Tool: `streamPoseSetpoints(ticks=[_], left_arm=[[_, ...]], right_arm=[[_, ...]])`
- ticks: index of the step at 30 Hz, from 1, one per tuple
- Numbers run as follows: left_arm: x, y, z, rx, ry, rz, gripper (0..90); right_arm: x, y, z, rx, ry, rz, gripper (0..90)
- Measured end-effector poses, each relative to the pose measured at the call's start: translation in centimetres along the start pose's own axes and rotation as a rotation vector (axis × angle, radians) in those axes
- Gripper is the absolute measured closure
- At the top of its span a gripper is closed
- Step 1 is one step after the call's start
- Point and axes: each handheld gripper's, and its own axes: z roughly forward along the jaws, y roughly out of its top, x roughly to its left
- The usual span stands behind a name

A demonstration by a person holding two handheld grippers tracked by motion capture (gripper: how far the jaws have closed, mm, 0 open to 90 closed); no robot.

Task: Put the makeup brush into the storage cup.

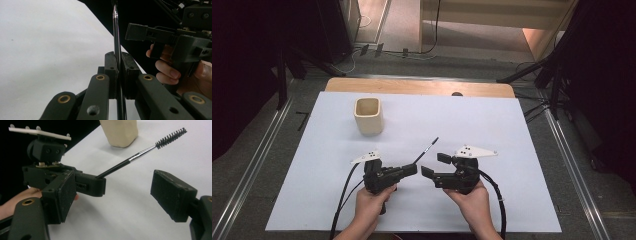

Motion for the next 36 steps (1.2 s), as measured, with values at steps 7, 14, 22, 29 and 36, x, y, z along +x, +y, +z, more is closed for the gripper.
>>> streamPoseSetpoints(ticks=[7,14,22,29,36], left_arm=[[-0.1,0.0,0.0,-0.008,-0.003,0.007,84.9],[-0.1,-0.2,0.1,-0.02,-0.002,0.014,84.9],[-0.1,-0.2,0.0,-0.045,-0.023,-0.019,84.9],[-0.1,-0.3,-0.1,-0.051,-0.011,-0.009,84.9],[-0.1,-0.4,0.0,-0.061,-0.022,-0.001,84.9]], right_arm=[[-0.3,0.1,0.0,-0.015,0.029,0.055,23.0],[-0.3,0.1,0.6,-0.016,0.027,0.102,25.3],[0.3,0.1,1.2,-0.042,-0.031,0.12,26.5],[1.1,0.2,1.1,-0.068,-0.07,0.135,26.4],[1.5,0.2,1.2,-0.098,-0.073,0.176,25.7]])
